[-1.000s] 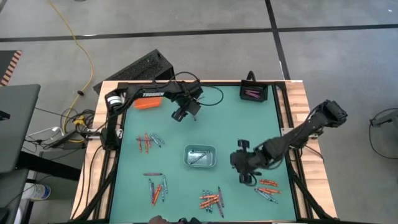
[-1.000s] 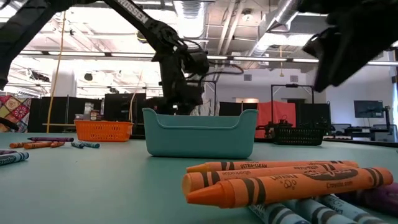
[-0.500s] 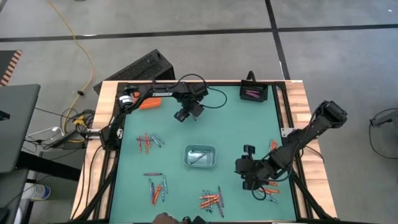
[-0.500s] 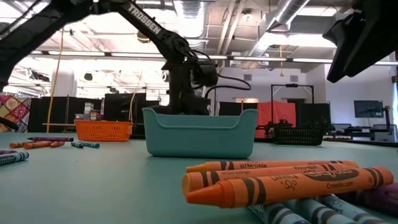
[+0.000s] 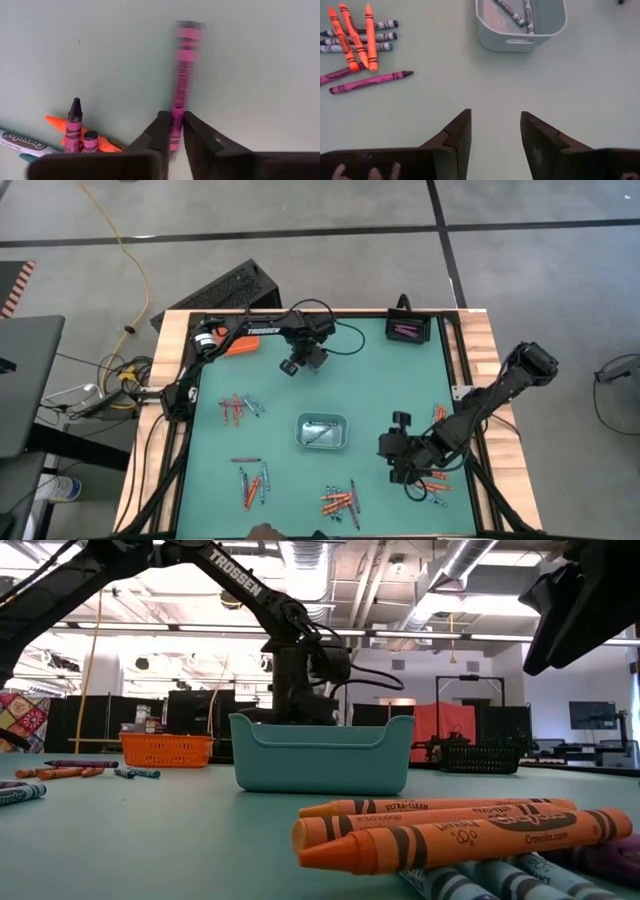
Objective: Sort crayons
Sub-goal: Put the violet crayon into the black bin
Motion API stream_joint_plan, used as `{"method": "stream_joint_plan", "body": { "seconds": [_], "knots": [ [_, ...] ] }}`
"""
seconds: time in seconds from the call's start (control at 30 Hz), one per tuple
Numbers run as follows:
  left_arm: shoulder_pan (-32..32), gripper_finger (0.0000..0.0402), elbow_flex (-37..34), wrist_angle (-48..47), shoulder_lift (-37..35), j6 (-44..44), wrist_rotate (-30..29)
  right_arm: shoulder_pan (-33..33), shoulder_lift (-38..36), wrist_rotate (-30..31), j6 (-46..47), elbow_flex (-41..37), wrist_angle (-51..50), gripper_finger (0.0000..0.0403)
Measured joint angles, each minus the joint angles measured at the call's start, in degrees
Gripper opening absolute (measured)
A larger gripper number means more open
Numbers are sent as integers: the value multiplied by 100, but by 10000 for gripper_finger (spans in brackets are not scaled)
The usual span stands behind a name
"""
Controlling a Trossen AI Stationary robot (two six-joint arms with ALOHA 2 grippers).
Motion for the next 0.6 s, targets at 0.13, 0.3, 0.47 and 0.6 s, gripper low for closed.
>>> {"method": "stream_joint_plan", "body": {
  "seconds": [0.13,0.3,0.47,0.6],
  "knots": [
    [-84,8,0,-158,0,-60,-20,0,0,15,-12,0,-99,161],
    [-210,4,-7,-371,-18,-265,-14,-16,-2,147,-140,0,-169,161],
    [-373,2,-37,-659,-219,-458,111,-67,-31,362,-120,-2,-401,161],
    [-505,1,-22,-581,-565,-543,90,-155,-31,704,-107,-2,-655,161]
  ]
}}
